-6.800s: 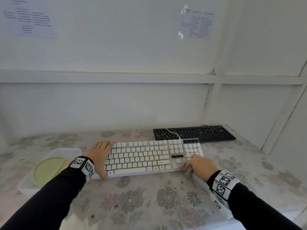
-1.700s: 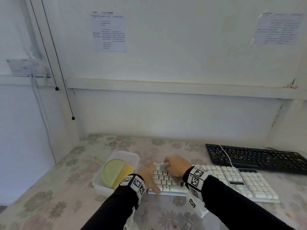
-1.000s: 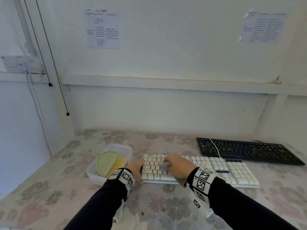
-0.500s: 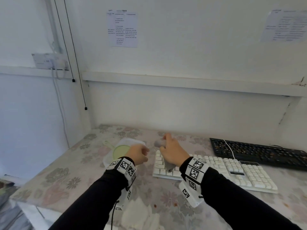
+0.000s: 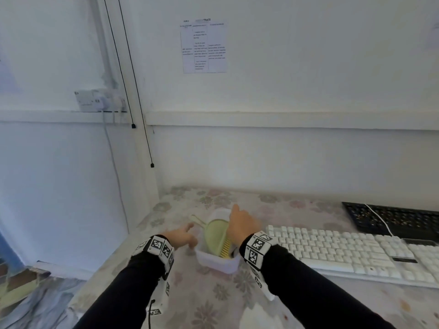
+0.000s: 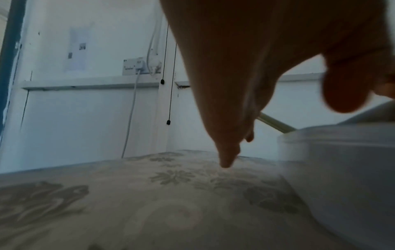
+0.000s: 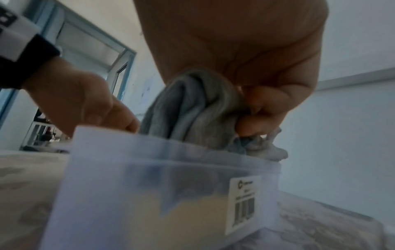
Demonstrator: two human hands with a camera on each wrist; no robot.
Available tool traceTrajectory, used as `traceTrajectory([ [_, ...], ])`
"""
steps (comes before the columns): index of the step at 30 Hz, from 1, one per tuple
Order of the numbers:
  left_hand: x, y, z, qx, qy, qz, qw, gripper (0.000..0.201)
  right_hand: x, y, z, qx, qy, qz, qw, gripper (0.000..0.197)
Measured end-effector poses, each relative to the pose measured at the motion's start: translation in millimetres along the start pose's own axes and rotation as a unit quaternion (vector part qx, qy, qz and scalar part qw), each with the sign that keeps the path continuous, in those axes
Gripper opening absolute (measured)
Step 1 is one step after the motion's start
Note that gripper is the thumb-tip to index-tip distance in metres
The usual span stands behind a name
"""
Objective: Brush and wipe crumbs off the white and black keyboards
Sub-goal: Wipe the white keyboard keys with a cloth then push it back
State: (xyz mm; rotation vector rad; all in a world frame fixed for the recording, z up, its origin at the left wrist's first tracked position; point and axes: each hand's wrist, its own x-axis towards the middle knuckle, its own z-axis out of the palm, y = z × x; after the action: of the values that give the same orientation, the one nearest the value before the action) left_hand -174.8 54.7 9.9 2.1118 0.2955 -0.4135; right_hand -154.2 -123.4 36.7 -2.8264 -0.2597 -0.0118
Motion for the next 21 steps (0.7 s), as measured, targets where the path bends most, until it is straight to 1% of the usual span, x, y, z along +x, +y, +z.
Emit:
traceTrajectory([
  [2, 1, 2, 2, 0.009, -0.059, 0.021, 0.998, 0.120, 1, -4, 6, -0.060, -0.010, -0.002, 0.998, 0.044],
  [4, 14, -6, 4, 0.021, -0.064, 0.042, 0.997, 0.135, 2, -9, 12, -0.101, -0.028, 0.011, 0.994, 0.036],
  [5, 22, -12, 4, 0.016, -0.066, 0.052, 0.996, 0.139, 2, -11, 16, -0.105, -0.041, 0.021, 0.993, 0.035],
  [6, 33, -20, 5, 0.007, -0.067, 0.056, 0.996, 0.138, 2, -12, 20, -0.097, -0.054, 0.028, 0.993, 0.036],
  [7, 42, -27, 6, -0.013, -0.070, 0.069, 0.995, 0.134, 2, -14, 23, -0.082, -0.064, 0.033, 0.994, 0.038],
  [8, 40, -26, 7, -0.023, -0.073, 0.084, 0.994, 0.129, 1, -15, 24, -0.065, -0.069, 0.034, 0.995, 0.040],
  [9, 24, -17, 8, -0.020, -0.082, 0.096, 0.992, 0.121, 2, -15, 26, -0.045, -0.068, 0.032, 0.996, 0.043],
  [11, -3, 1, 11, 0.007, -0.097, 0.121, 0.988, 0.091, 2, -14, 27, -0.022, -0.052, 0.025, 0.998, 0.044],
  [12, -4, 4, 12, 0.013, -0.095, 0.117, 0.989, 0.079, 3, -13, 27, -0.025, -0.042, 0.017, 0.999, 0.041],
  [13, -4, 4, 13, 0.013, -0.084, 0.123, 0.989, 0.075, 2, -14, 28, -0.043, -0.039, 0.005, 0.998, 0.037],
  [14, -6, 5, 12, 0.015, -0.078, 0.120, 0.990, 0.077, 1, -15, 29, -0.071, -0.044, -0.009, 0.996, 0.034],
  [15, -6, 5, 10, 0.017, -0.084, 0.122, 0.989, 0.083, -1, -17, 31, -0.096, -0.058, -0.020, 0.994, 0.034],
  [16, -9, 5, 10, 0.013, -0.097, 0.117, 0.988, 0.092, -3, -18, 31, -0.111, -0.072, -0.029, 0.991, 0.038],
  [18, 2, -3, 9, 0.020, -0.094, 0.123, 0.988, 0.110, -4, -16, 34, -0.112, -0.087, -0.038, 0.989, 0.044],
  [19, 13, -9, 9, 0.020, -0.088, 0.125, 0.988, 0.117, -4, -14, 34, -0.111, -0.080, -0.050, 0.989, 0.045],
  [21, 31, -22, 10, 0.022, -0.079, 0.116, 0.990, 0.123, -7, -10, 30, -0.092, -0.058, -0.058, 0.992, 0.046],
])
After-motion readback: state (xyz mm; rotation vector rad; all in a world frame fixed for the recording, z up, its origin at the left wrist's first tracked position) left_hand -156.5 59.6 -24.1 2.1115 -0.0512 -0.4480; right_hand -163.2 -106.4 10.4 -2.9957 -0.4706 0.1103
